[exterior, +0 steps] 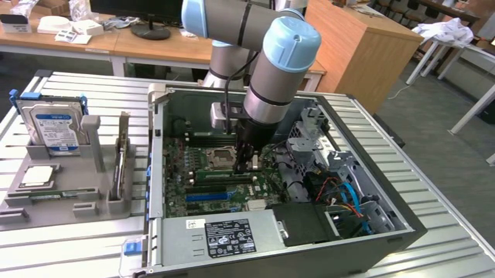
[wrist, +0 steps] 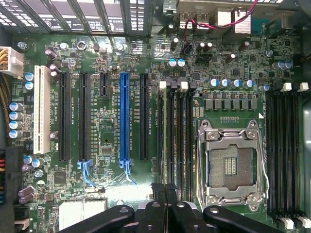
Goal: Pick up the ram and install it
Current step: 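Insert the ram into the slot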
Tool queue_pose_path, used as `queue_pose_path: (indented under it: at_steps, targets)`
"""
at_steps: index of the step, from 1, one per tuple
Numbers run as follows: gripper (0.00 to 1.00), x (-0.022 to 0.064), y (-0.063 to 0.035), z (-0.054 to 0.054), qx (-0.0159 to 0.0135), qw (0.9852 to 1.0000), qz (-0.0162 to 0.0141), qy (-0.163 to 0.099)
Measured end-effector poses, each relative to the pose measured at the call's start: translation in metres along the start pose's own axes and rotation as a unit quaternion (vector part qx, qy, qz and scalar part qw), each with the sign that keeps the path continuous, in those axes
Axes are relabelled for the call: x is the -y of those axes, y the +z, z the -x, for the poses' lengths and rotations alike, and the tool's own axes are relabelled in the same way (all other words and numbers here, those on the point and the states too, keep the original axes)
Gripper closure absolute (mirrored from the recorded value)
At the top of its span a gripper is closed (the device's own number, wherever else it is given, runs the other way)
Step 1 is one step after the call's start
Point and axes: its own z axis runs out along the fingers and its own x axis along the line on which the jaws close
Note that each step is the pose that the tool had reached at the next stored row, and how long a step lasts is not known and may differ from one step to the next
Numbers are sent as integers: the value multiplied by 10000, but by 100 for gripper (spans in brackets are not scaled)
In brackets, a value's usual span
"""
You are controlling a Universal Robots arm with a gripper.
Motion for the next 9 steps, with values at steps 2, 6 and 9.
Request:
queue_pose_path:
  at_steps: [2, 6, 9]
  targets:
    - [89, 0, 4, 8, 3, 10000, -1, 1]
    - [89, 0, 2, 8, 0, 10000, 0, 0]
    - [89, 0, 9, 8, -1, 10000, 0, 0]
